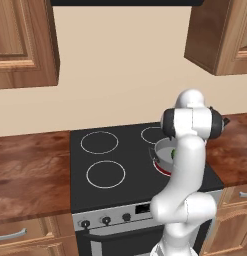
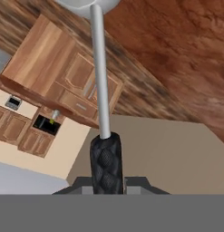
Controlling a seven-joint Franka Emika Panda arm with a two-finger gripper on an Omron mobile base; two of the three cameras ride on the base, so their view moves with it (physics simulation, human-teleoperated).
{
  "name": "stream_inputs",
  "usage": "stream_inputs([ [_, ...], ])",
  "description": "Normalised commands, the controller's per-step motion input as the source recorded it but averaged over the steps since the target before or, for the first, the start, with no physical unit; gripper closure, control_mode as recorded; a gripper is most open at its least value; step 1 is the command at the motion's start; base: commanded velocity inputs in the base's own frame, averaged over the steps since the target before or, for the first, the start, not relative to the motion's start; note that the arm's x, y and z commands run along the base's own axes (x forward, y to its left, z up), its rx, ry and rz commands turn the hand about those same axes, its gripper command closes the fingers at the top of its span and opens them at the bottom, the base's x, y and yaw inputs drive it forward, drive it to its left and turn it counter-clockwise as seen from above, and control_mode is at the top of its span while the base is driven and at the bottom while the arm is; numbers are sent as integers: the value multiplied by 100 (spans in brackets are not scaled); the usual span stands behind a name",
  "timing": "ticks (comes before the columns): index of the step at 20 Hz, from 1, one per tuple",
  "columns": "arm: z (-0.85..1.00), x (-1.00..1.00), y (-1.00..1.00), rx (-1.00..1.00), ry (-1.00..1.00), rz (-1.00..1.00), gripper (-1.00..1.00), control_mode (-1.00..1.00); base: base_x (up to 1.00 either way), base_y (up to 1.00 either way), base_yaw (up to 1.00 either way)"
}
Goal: Put the avocado and lemon wedge in the pot. Retrieve the spatula and lightly stir the vegetables in the pot.
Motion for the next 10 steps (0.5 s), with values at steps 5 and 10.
stream_inputs([
  [5, -7, 3, 17, -7, 0, -1, 100, -100, 0, 0, 0],
  [10, -2, 5, 23, -7, 0, -4, 100, -100, 0, 0, 0],
])
